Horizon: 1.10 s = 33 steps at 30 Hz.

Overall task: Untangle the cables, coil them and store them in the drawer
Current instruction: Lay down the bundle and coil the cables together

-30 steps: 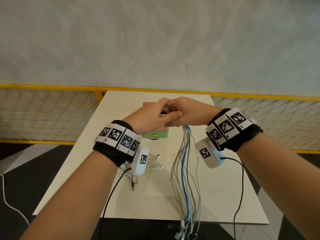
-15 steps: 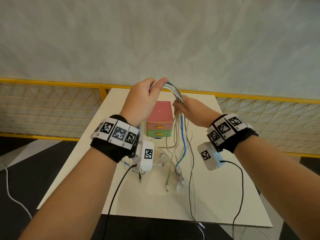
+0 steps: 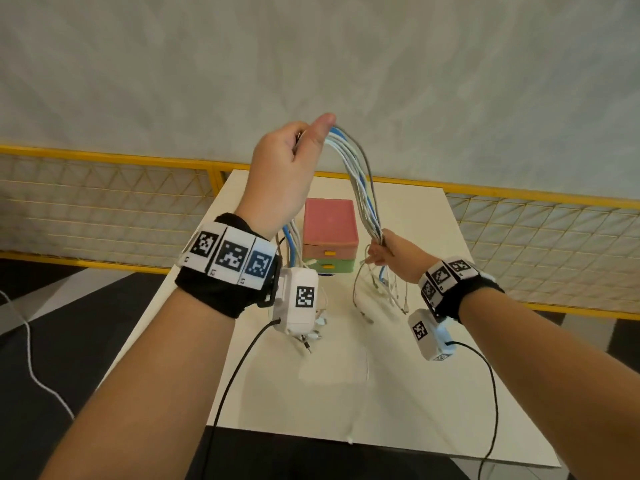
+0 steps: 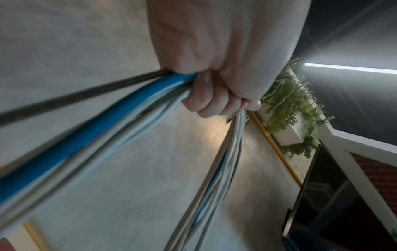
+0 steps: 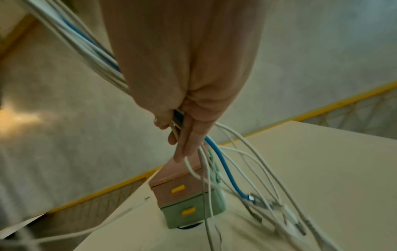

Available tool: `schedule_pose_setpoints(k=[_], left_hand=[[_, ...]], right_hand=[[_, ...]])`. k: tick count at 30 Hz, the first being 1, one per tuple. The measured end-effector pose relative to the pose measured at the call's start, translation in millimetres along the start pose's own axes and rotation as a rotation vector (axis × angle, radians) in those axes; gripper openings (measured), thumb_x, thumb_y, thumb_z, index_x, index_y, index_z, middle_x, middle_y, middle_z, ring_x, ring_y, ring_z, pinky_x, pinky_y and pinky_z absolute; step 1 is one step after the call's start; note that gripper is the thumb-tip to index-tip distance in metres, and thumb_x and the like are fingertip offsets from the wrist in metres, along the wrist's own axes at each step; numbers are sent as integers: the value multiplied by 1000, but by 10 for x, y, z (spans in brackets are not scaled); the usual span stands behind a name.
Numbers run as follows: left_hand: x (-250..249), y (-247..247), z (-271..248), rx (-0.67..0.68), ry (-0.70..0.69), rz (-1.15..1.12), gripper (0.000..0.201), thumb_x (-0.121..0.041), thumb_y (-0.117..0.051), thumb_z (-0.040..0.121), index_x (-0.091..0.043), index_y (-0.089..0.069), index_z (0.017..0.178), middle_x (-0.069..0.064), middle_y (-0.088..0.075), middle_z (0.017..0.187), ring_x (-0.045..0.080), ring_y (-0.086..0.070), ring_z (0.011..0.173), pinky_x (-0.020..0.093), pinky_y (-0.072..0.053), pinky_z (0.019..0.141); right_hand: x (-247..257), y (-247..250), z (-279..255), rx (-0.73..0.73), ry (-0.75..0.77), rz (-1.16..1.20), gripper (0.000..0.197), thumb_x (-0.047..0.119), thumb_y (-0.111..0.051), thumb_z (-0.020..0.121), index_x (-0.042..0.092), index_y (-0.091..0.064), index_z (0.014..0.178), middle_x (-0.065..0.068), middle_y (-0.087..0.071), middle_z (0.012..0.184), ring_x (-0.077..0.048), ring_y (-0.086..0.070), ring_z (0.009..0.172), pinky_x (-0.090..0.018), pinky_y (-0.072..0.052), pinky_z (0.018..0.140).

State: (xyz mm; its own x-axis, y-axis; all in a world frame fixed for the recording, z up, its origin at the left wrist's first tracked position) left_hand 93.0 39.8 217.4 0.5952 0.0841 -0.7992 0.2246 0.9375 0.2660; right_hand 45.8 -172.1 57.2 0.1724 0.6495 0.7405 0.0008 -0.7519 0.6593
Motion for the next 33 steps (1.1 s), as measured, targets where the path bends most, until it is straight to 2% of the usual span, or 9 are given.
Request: schedule_pose_setpoints(k=[4, 7, 11, 15, 21, 25, 28, 30, 33], left_hand=[[109, -27, 3, 0, 24, -41, 47, -52, -49, 94, -15, -42, 65, 0, -33, 58, 13, -31, 53, 32, -29, 53], [247, -112, -21, 53, 73, -6, 50, -60, -49, 88, -18, -39, 61, 4, -33, 56, 14, -31, 52, 34, -29, 53], [485, -228, -81, 101, 135, 74, 53, -51, -50, 95, -10, -40, 63, 9, -33, 59, 15, -31, 53, 35, -29, 56], [725, -574, -249, 296, 186, 261, 48, -48, -45, 99, -11, -47, 69, 3, -44, 60, 15, -42, 55, 37, -34, 56], [875, -1052, -507, 541, 347, 424, 53, -60, -12, 97, -19, -34, 123, -2, -60, 69, 16, -56, 60, 33, -39, 60], [871, -1169, -607, 598, 376, 304, 78, -77, -10, 77, -24, -20, 134, 7, -69, 85, 25, -69, 75, 44, -55, 77], [929, -1199, -650, 621, 430, 342, 68, -76, -15, 84, -28, -18, 131, 13, -69, 92, 28, -69, 81, 44, -54, 80], [991, -1211, -657, 586, 468, 351, 57, -72, -19, 90, -25, -24, 122, 15, -64, 107, 29, -65, 90, 41, -51, 82], [1051, -1224, -647, 540, 549, 332, 54, -70, -21, 91, -21, -27, 112, 12, -57, 109, 23, -59, 86, 34, -42, 74]], right_hand=[[-263, 28, 142, 22, -82, -145, 20, 10, -45, 96, 20, -47, 79, -14, -59, 99, -34, -61, 102, -42, -48, 91], [-320, 149, 231, -33, -140, -400, 14, 7, -44, 96, 6, -57, 101, -23, -57, 113, -35, -57, 95, -36, -43, 83], [-234, 533, 339, -212, -101, -489, 62, -17, -42, 80, 4, -35, 137, -18, -28, 141, -38, -46, 118, -36, -40, 99], [7, 850, 255, -117, -179, -617, 86, -5, -51, 81, 19, -7, 151, -9, -14, 154, -37, -55, 112, -40, -50, 86], [317, 461, -141, -56, 203, -263, 99, 5, -66, 75, 21, -6, 152, -6, -30, 147, -21, -41, 130, -35, -40, 105], [148, -255, -211, 17, 276, 24, 103, 3, -62, 76, 26, 4, 151, 3, -21, 156, -12, -47, 127, -35, -45, 103], [71, -457, -205, -78, 290, 62, 95, -2, -50, 83, 29, 11, 150, 1, -9, 160, -20, -45, 130, -38, -46, 102], [69, -493, -206, -125, 273, -120, 87, -3, -45, 86, 22, 7, 151, -7, -11, 159, -29, -53, 119, -42, -49, 94], [158, -467, -251, -128, 261, -457, 75, -9, -43, 84, 6, -11, 150, -22, -40, 141, -34, -59, 83, -40, -51, 73]])
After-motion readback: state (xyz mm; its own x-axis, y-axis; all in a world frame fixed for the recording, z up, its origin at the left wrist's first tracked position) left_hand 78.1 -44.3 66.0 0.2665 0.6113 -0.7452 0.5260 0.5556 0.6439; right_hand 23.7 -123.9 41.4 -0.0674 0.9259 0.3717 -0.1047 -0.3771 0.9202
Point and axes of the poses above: each hand's wrist, its own z-axis towards the middle knuckle, its own y-axis out of the back of the hand, x = y × z, the point moved 3 cm from there along z, towards the middle knuckle
